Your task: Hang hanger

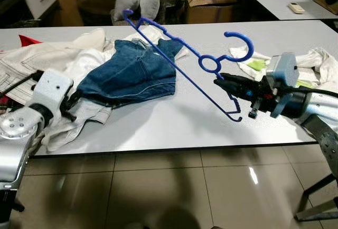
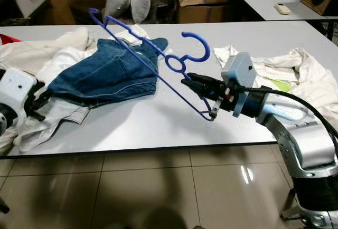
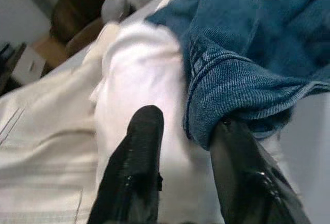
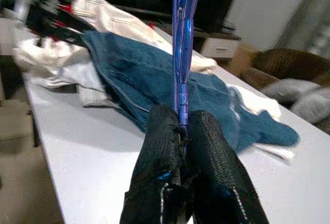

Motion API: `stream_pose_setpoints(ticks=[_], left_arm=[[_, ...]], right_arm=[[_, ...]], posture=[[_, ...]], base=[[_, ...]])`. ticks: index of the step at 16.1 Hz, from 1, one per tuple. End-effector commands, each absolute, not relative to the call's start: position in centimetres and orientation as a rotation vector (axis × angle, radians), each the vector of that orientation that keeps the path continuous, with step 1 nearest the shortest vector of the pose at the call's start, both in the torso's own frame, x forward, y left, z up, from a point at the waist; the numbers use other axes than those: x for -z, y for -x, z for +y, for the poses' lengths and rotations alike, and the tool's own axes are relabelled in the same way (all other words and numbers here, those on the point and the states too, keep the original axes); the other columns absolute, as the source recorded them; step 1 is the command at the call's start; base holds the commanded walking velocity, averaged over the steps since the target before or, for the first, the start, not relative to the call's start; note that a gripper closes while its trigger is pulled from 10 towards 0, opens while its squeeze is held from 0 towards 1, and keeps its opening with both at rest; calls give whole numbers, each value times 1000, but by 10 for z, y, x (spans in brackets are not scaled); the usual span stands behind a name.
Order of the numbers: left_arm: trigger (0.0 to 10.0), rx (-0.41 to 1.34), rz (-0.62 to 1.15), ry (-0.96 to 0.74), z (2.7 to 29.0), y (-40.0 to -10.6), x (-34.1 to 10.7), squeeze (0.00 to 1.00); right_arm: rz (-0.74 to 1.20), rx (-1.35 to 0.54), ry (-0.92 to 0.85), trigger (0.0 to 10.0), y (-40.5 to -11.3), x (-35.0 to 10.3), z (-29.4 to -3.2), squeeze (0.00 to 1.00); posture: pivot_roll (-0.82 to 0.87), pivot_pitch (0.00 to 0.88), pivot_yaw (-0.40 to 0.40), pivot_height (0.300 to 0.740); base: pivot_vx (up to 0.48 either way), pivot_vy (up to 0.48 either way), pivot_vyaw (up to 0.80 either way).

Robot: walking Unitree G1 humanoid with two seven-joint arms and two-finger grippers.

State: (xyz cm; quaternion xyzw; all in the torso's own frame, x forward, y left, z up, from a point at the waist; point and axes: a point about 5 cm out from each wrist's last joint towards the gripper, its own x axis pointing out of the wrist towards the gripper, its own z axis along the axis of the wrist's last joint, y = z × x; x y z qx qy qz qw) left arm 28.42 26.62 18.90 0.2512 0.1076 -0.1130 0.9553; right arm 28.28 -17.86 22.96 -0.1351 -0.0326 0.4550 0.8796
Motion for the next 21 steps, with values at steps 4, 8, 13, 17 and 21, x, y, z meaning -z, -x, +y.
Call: stream_pose_setpoints(ticks=[4, 8, 13, 17, 21], left_arm=[[10000, 501, 352, -736, 259, -267, -177, 1000], [10000, 636, 536, -911, 272, -249, -173, 1000], [10000, 780, 388, -454, 254, -236, -191, 1000], [10000, 748, 62, -115, 245, -245, -219, 1000], [10000, 682, -195, 86, 235, -263, -247, 1000]], right_arm=[[-67, -929, 289, 10000, -298, -223, -151, 0], [-70, -927, 265, 10000, -324, -215, -115, 0], [-108, -910, 189, 10000, -337, -223, -100, 0], [-104, -856, 127, 10000, -337, -220, -112, 0], [-136, -823, 106, 10000, -334, -223, -118, 0]], posture=[[-64, 0, 47, 740], [-30, 0, 35, 740], [-9, 0, 25, 740], [-14, 0, 32, 740], [-25, 0, 45, 740]], base=[[0, 0, 0], [0, 0, 0], [0, 0, 0], [0, 0, 0], [0, 0, 0]])
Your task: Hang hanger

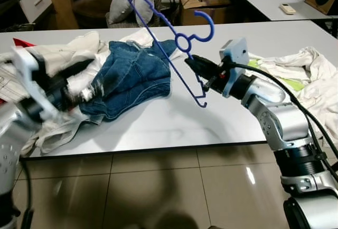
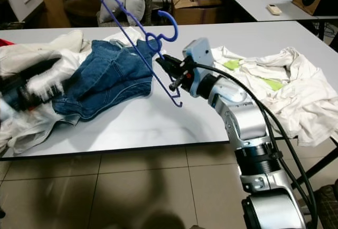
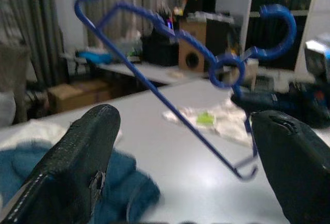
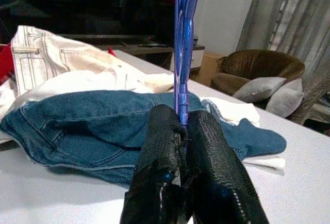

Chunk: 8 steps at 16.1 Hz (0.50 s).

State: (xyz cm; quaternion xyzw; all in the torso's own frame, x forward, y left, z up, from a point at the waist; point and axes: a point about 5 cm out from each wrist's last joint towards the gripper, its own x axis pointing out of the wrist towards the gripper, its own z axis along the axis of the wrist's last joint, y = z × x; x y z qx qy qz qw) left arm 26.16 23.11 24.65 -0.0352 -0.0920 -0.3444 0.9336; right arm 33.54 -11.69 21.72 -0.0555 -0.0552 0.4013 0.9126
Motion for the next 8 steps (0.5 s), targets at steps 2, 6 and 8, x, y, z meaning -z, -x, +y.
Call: stream_pose_setpoints(ticks=[2, 6, 8], left_arm=[[10000, 642, -198, -61, 222, -276, -252, 1000], [10000, 745, -280, -399, 190, -294, -282, 0], [10000, 894, -358, -463, 168, -298, -312, 0]], right_arm=[[-143, -860, 170, 10000, -331, -224, -120, 0], [-100, -1053, 393, 10000, -317, -225, -129, 0], [-99, -1122, 512, 10000, -315, -234, -137, 0]], posture=[[-27, 0, 46, 740], [-41, 0, 57, 740], [-42, 0, 58, 740]], base=[[0, 0, 0], [0, 0, 0], [0, 0, 0]])
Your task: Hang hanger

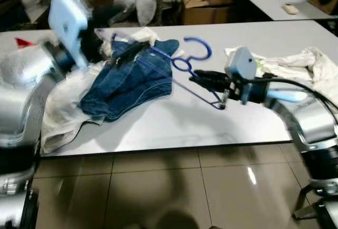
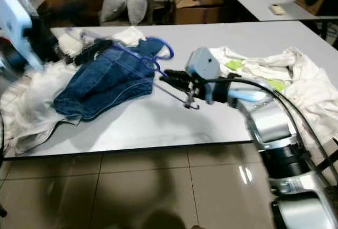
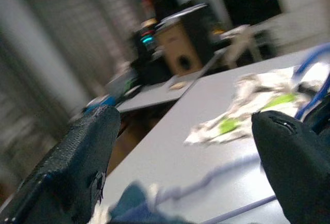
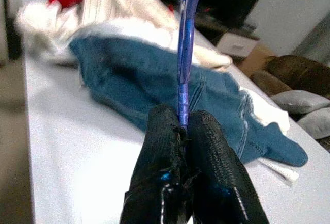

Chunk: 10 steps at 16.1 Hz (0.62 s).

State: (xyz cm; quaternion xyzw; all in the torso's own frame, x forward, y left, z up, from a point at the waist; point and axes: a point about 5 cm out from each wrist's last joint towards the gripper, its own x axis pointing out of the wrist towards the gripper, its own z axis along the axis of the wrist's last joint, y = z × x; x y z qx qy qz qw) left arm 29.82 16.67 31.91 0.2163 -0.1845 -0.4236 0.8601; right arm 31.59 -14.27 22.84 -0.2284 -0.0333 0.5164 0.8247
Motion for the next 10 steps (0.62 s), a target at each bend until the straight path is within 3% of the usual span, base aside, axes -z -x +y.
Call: stream_pose_setpoints(ticks=[1, 5, 6, 7, 8, 10], left_arm=[[10000, 982, -326, -518, 158, -300, -315, 0], [10000, 1201, -105, -682, 155, -314, -294, 0], [5765, 1235, -73, -683, 156, -315, -293, 0], [4392, 1256, -58, -678, 156, -317, -293, 0], [549, 1281, -45, -669, 155, -317, -292, 0], [0, 1274, -49, -686, 152, -321, -290, 0]], right_arm=[[-102, -1157, 550, 10000, -314, -239, -140, 0], [-119, -1254, 697, 10000, -312, -252, -144, 0], [-123, -1266, 717, 10000, -312, -255, -144, 0], [-126, -1279, 738, 10000, -313, -257, -144, 0], [-128, -1285, 752, 10000, -313, -258, -144, 0], [-131, -1291, 777, 10000, -314, -259, -143, 0]], posture=[[-42, 0, 58, 740], [-60, 0, 77, 740], [-60, 0, 79, 740], [-60, 0, 81, 740], [-60, 0, 82, 740], [-61, 0, 83, 740]], base=[[0, 0, 0], [0, 0, 0], [0, 0, 0], [0, 0, 0], [0, 0, 0], [0, 0, 0]])
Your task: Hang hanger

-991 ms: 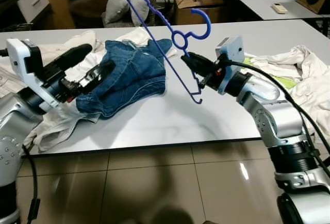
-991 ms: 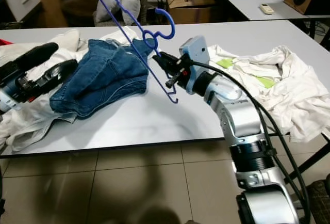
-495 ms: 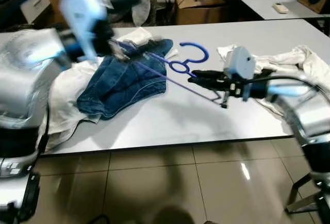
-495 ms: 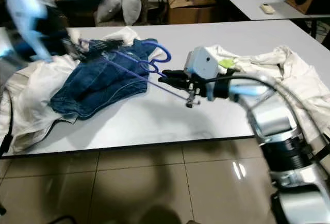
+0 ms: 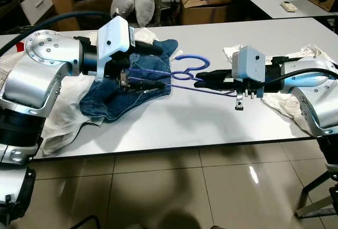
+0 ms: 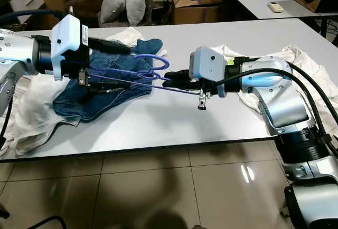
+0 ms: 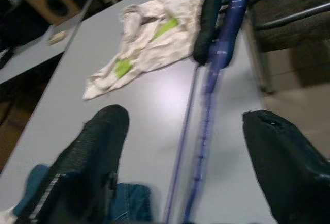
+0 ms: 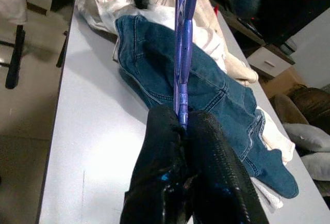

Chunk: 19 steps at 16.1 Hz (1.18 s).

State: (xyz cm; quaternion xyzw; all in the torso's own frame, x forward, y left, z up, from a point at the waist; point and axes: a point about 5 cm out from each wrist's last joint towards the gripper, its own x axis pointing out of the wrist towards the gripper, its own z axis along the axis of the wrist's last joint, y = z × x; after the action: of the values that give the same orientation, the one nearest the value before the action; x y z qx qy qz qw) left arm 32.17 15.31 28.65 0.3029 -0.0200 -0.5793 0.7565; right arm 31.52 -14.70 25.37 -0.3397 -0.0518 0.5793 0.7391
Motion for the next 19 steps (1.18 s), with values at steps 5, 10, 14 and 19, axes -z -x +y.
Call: stream_pose_setpoints(ticks=[5, 10, 14, 19], left_arm=[[0, 1252, 5, -670, 140, -327, -278, 0], [0, 1231, 2, -645, 132, -326, -276, 0], [0, 1209, 18, -634, 133, -326, -274, 0], [0, 1249, 18, -628, 133, -322, -275, 0]], right_arm=[[-140, -1288, 794, 10000, -319, -258, -140, 0], [-150, -1273, 776, 10000, -325, -259, -135, 0], [-157, -1280, 769, 10000, -326, -259, -134, 0], [-168, -1287, 736, 10000, -327, -259, -133, 0]], posture=[[-66, 0, 81, 740], [-63, 0, 77, 740], [-61, 0, 75, 740], [-62, 0, 75, 740]], base=[[0, 0, 0], [0, 0, 0], [0, 0, 0], [0, 0, 0]])
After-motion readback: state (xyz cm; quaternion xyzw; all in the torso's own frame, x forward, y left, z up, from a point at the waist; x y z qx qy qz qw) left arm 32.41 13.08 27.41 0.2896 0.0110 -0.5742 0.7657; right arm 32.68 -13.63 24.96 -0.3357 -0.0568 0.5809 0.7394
